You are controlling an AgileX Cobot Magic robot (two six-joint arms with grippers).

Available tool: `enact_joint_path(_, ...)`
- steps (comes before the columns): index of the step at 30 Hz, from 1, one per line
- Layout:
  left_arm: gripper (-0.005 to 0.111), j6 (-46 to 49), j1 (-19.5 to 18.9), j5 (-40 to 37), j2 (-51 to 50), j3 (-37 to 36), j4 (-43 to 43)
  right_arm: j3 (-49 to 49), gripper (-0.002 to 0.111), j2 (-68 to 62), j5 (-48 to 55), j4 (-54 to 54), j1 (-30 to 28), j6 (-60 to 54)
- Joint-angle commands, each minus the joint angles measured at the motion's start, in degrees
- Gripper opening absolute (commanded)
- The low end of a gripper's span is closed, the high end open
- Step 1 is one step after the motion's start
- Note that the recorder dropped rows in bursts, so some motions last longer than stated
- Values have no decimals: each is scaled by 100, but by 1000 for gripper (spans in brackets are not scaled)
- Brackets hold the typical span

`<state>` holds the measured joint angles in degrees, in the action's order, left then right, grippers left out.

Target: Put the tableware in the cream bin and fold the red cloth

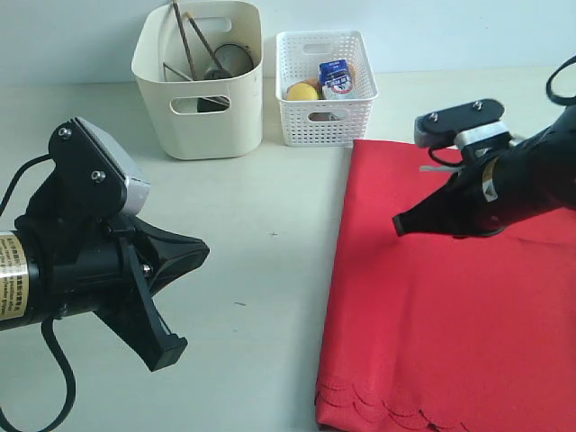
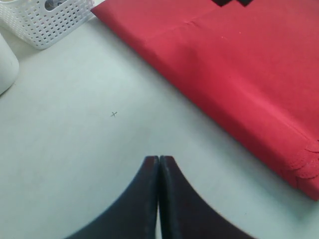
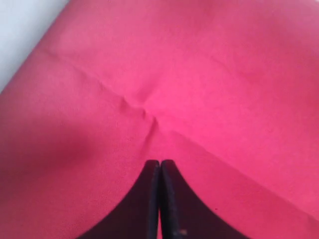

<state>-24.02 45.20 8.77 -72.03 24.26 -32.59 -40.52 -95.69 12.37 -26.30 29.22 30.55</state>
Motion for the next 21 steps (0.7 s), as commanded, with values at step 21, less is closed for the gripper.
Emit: enact_joint_path(21, 2, -40, -12, -81, 34, -28, 25, 14, 0, 455, 2924, -3398, -32, 3008)
